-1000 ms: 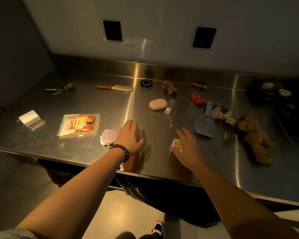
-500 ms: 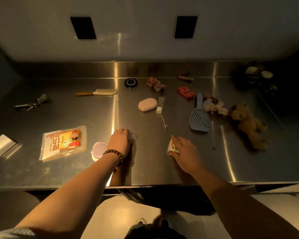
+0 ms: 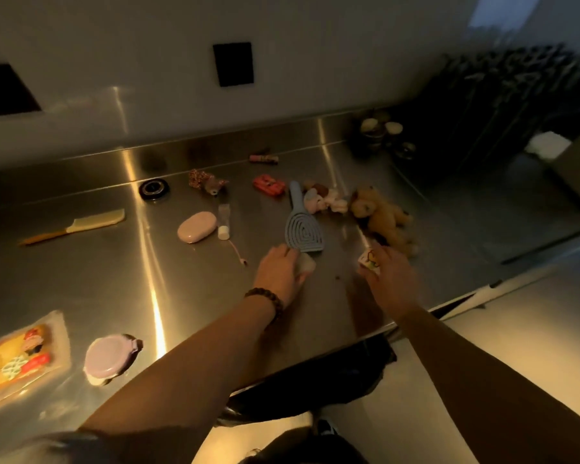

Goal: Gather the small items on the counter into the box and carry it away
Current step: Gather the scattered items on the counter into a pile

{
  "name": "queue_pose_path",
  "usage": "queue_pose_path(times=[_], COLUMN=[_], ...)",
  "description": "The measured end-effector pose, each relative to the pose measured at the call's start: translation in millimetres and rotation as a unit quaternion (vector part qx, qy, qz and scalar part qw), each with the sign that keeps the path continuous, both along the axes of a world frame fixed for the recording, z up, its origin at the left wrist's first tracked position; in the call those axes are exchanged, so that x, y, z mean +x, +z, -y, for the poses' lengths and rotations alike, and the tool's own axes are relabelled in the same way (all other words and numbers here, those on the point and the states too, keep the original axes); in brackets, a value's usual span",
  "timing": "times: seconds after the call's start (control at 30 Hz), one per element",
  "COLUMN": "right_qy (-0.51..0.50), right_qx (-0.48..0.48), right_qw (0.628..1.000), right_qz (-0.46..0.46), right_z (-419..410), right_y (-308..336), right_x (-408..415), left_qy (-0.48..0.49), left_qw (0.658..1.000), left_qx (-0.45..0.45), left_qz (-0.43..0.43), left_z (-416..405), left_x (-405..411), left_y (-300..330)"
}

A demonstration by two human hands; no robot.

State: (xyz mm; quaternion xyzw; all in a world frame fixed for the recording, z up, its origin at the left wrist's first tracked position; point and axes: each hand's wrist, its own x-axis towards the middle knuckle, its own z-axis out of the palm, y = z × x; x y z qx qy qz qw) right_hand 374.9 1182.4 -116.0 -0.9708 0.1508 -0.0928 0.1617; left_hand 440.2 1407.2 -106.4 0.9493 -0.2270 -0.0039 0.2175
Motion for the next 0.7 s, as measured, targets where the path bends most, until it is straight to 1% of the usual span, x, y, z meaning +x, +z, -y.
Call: queue_pose_path(times=[0.1, 0.23, 0.43, 0.5, 0.57, 0.63, 0.7], right_qy=[-0.018, -0.001, 0.031, 0.029, 0.017, 0.005, 0.002], right_qx=[-0.01, -0.017, -0.032, -0.025, 0.002, 0.005, -0.011], right_qw=[1.0, 0.997, 0.994, 0.997, 1.0, 0.999, 0.999], right_qz=[-0.016, -0.071, -0.101, -0.071, -0.004, 0.045, 0.038], right_z=[30, 51, 63, 65, 67, 71, 76], right_y=[-4, -15, -27, -20, -7, 6, 16], right_x=[-9, -12, -12, -5, 10, 31, 55], left_qy=[-0.03, -0.047, -0.047, -0.03, 0.008, 0.05, 0.092], left_qw=[0.999, 0.998, 0.997, 0.998, 0.999, 0.997, 0.994], left_qx=[0.011, 0.043, 0.067, 0.058, 0.042, 0.021, 0.011], left_qz=[-0.011, -0.005, -0.016, -0.001, 0.027, 0.054, 0.058], left_z=[33, 63, 73, 74, 75, 73, 70], left_x=[-3, -5, -1, 5, 15, 28, 41], left_y=[-11, -25, -40, -38, -31, -22, -17])
